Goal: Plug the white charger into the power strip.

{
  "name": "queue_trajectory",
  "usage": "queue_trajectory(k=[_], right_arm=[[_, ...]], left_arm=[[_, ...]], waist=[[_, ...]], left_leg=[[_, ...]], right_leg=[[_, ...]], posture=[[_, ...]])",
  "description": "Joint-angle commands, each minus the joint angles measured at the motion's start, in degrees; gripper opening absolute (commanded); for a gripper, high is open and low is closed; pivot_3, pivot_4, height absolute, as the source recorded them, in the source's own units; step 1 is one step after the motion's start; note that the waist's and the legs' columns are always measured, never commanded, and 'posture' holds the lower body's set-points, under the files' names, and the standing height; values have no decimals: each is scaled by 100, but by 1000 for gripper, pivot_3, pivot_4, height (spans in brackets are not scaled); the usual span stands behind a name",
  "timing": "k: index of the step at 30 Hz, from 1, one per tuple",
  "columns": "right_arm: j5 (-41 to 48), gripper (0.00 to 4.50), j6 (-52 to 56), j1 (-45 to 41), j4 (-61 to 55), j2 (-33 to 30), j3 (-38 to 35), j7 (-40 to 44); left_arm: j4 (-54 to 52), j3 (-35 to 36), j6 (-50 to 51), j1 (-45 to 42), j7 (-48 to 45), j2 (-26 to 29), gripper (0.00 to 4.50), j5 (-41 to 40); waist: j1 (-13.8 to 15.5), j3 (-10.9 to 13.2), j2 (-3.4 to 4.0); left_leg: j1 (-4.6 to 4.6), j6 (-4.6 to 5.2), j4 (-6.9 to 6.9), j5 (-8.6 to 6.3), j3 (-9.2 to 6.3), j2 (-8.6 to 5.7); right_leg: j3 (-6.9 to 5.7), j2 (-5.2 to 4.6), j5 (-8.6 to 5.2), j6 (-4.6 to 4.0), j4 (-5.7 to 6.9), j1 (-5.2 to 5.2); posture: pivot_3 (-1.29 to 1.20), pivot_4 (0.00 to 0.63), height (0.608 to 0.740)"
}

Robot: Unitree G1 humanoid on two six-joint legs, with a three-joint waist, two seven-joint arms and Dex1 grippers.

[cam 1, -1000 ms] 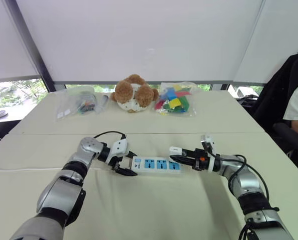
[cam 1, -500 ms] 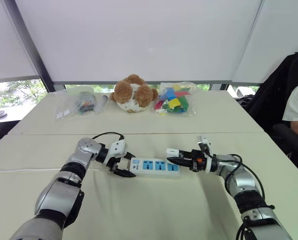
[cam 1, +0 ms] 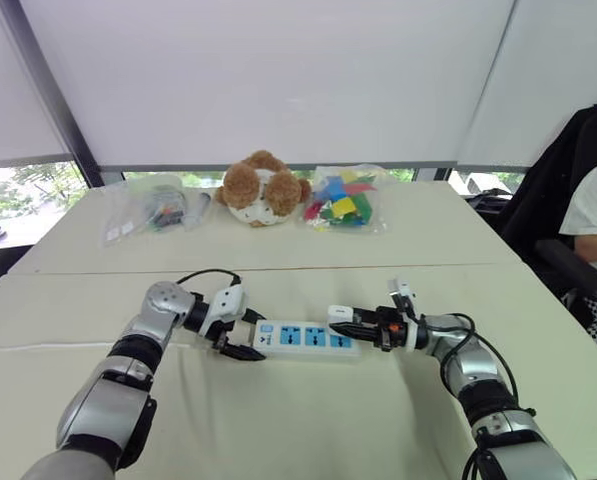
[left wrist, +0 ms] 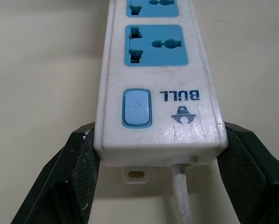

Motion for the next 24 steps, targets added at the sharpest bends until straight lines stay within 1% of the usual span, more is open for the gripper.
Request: queue_trajectory(k=[1,5,11,14,15,19,22,24], right_arm=[[-396,737,-118,152,465,-1,361,272],[-676,737,-502,106,1018,-13,590,437],[-975,737,-887,-50,1812,57,775,411],[-1101,737,-1091,-46,2123,86,857,351],[-1172,737,-1219,3,2227,94,900,291],[-1274,737,-1416,145,2499,154,964,144],[-1319,737,-1548,240,2559,193,1012,156],[-1320,737,-1541,257,2544,206,1024,221]], left_arm=[[-359,-401,95,356,-380,174,2983,59],[-721,-409,298,542,-380,254,2983,-67],[-1090,-362,476,711,-380,311,2983,-147],[-1174,-330,511,750,-380,320,2983,-146],[-1213,-321,520,770,-380,323,2983,-148],[-1373,-298,569,851,-380,357,2983,-161],[-1523,-325,600,934,-380,441,2983,-189],[-1582,-350,602,963,-380,484,2983,-193]], waist=[[-6,-1,-1],[-11,-5,-7],[-20,-31,-46],[-20,-56,-84],[-19,-61,-91],[-24,-90,-130],[-25,-118,-170],[-25,-128,-180]], left_leg=[[4,2,-1,-1,1,0],[36,27,-3,-16,5,1],[64,45,-3,-27,5,7],[143,62,-17,-40,8,10],[155,68,-19,-44,7,13],[169,71,-22,-46,6,23],[236,71,-66,-47,15,24],[250,70,-86,-47,13,33]], right_leg=[[1,0,0,0,0,3],[5,2,-9,-5,0,30],[5,8,-19,-12,-1,56],[5,10,-35,-23,-10,128],[4,13,-41,-27,-9,140],[3,22,-44,-33,-11,153],[8,19,-50,-45,-20,193],[6,27,-58,-60,-19,196]], posture=[[0,150,739],[0,150,739],[0,150,739],[0,150,739],[0,150,739],[0,150,739],[0,150,739],[0,150,739]])
